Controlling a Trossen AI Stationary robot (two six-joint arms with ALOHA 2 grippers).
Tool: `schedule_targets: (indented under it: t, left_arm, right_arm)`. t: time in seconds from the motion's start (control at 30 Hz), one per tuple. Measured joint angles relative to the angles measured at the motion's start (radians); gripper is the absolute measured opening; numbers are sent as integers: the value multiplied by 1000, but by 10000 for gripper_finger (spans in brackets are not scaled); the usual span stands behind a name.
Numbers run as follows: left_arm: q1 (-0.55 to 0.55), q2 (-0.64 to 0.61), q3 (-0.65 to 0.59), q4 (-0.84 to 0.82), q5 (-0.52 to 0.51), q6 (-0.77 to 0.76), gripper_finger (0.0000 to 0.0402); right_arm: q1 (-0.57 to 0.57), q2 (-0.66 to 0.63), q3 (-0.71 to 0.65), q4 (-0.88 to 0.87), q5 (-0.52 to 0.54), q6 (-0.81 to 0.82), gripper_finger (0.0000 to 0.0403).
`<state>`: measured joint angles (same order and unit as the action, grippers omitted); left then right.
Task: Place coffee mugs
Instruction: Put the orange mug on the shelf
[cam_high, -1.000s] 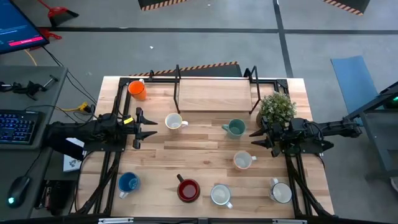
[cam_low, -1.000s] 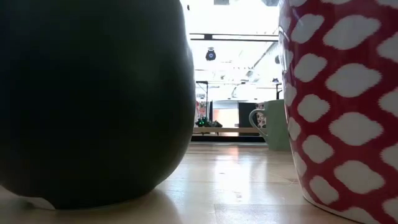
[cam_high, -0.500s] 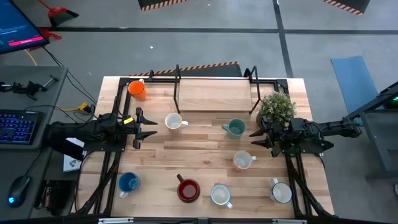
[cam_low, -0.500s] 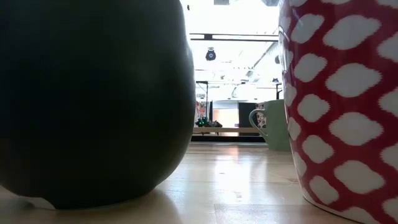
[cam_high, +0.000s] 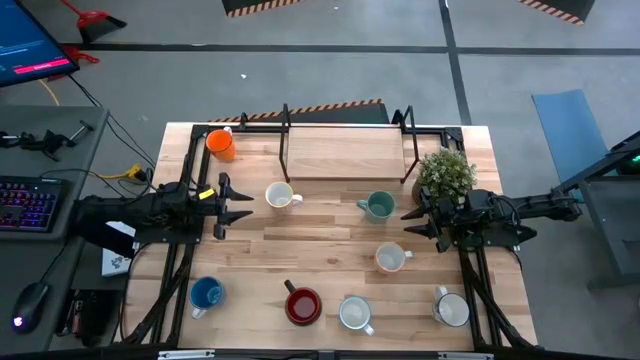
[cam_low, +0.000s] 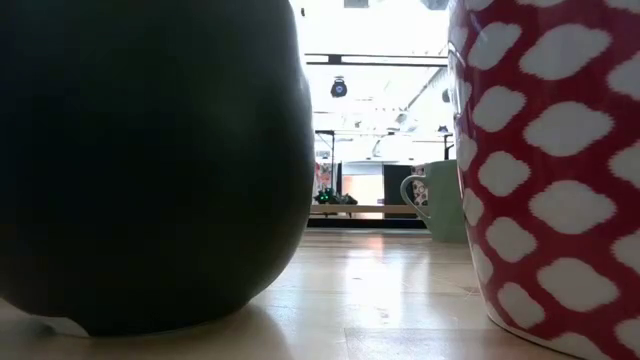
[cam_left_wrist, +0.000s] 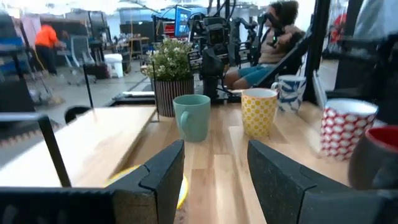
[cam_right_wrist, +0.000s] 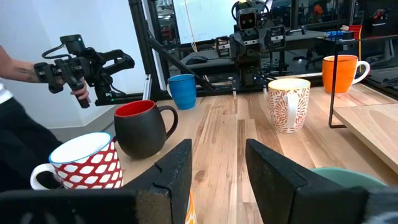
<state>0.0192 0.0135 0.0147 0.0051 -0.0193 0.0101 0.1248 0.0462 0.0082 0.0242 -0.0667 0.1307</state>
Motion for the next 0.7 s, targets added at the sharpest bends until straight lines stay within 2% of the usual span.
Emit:
schedule_targets:
  t: [0.33, 0.43, 0.7]
  left_arm:
    - [0, 0, 0, 78, -95, -239, 168]
    - [0, 0, 0, 121, -106, -229, 168]
    - [0, 0, 0, 233, -109, -79, 168]
  right_arm:
    - [0, 0, 0, 0, 0, 0, 135]
    - [0, 0, 0, 0, 0, 0, 135]
    - [0, 0, 0, 0, 0, 0, 135]
